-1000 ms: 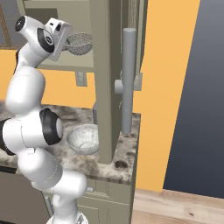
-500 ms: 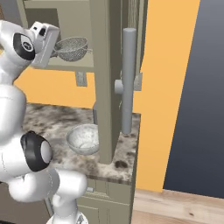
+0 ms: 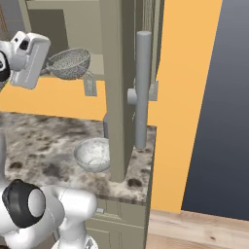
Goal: Open the cabinet and setup a tea strainer by placing it in the bowl upright.
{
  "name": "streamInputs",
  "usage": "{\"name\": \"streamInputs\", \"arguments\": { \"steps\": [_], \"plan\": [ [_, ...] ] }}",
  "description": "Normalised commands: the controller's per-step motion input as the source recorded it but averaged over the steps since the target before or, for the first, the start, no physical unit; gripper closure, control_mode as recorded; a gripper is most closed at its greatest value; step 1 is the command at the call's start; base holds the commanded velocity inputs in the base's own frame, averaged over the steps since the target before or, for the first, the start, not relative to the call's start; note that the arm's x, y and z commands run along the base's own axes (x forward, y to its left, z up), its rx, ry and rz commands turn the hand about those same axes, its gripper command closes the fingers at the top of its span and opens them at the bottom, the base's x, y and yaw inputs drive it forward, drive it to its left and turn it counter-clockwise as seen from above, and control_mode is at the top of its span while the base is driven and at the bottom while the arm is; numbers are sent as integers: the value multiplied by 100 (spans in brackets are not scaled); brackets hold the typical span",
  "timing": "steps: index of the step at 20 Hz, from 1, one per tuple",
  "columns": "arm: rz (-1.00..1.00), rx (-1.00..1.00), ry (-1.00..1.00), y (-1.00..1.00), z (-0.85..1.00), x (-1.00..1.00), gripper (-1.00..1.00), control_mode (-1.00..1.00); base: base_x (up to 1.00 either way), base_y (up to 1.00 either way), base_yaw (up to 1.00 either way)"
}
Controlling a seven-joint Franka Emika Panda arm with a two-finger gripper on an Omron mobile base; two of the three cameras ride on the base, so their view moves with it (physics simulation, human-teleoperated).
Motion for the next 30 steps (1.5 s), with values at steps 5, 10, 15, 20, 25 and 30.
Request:
{"name": "streamInputs", "arguments": {
  "steps": [5, 10, 15, 20, 25, 30],
  "plan": [
    [-10, 0, 0, 0, -4, -100, 100, -100, 0, 0, 0],
    [-9, 14, 1, -13, -60, -68, 100, -100, 0, 0, 0],
    [-3, 15, 3, -29, -77, -12, 100, -100, 0, 0, 0],
    [0, 9, 0, -19, -64, 0, 100, -100, 0, 0, 0],
    [0, 4, 3, -19, -55, 0, 100, -100, 0, 0, 0],
    [0, 2, 3, -7, -58, 0, 100, -100, 0, 0, 0]
  ]
}}
